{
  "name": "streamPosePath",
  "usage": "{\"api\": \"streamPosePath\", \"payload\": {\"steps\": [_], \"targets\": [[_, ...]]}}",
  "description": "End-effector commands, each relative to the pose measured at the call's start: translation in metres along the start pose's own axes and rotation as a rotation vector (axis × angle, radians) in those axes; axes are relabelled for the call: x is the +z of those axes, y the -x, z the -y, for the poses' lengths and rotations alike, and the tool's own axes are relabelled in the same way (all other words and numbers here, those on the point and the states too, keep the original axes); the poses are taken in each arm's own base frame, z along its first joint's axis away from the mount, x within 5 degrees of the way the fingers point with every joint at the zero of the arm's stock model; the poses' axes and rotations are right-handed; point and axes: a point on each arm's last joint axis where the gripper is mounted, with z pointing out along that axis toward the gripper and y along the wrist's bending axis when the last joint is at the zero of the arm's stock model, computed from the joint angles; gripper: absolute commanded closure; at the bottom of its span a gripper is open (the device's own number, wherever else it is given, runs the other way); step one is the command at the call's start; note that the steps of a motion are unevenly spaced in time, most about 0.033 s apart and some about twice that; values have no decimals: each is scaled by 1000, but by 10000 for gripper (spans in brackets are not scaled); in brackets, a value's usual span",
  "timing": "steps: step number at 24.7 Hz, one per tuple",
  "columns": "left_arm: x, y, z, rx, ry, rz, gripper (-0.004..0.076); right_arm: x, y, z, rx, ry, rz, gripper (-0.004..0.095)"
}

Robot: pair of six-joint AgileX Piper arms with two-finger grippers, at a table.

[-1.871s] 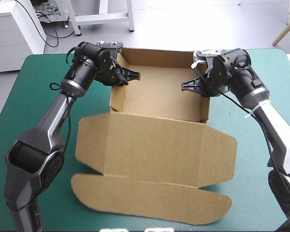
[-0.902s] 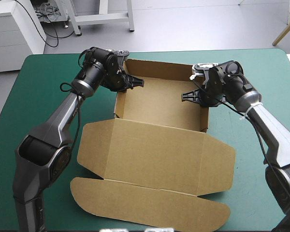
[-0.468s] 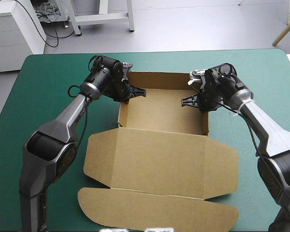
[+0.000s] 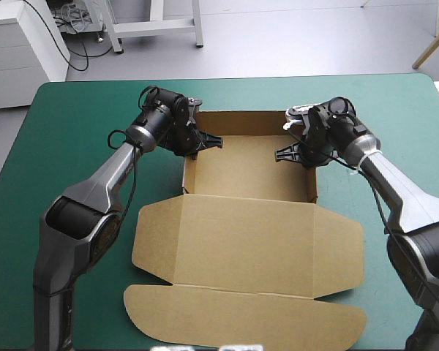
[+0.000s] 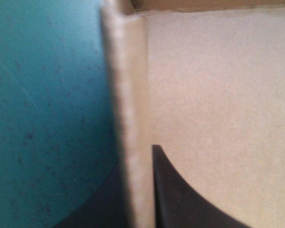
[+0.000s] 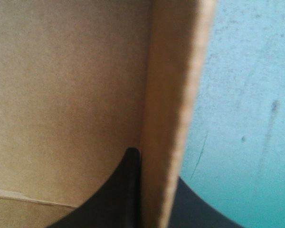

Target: Fold the box

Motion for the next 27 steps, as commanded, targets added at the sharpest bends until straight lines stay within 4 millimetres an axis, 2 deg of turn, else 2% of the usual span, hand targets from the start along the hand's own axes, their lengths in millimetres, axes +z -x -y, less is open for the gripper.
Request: {"api": "streamPosePath", "payload": {"steps": [1, 4, 7, 9, 11, 14, 16, 19, 21, 23, 24, 25, 27], "targets": [[-32, -4, 4, 39, -25, 9, 734, -26, 10, -1, -60, 27, 137, 824], [-32, -4, 4, 42, -21, 10, 729, -25, 10, -1, -59, 27, 135, 647], [-32, -4, 4, 105, -23, 10, 670, -25, 11, -1, -59, 28, 145, 410], [-32, -5, 4, 122, -26, 7, 579, -25, 12, -1, -34, 30, 154, 265], [-32, -5, 4, 122, -26, 7, 450, -25, 12, -1, -21, 31, 159, 186], [-32, -4, 5, 122, -30, 19, 220, -25, 12, -1, -21, 31, 159, 174], [-32, -3, 4, 116, -26, 22, 140, -25, 12, -1, -15, 31, 159, 174], [-37, 0, 1, 106, -25, 34, 126, -25, 12, -1, 6, 33, 159, 174], [-50, 6, -1, 91, -42, 72, 126, -30, 14, -1, 14, 36, 174, 175], [-67, 12, -3, 82, -61, 126, 126, -46, 20, -1, 20, 44, 211, 176], [-83, 16, -4, 77, -73, 176, 126, -66, 25, 0, 27, 52, 255, 183], [-92, 17, -4, 75, -87, 203, 126, -78, 26, 1, 30, 56, 279, 186], [-135, 19, -3, 84, -116, 324, 126, -126, 24, 8, 34, 46, 364, 196]]}}
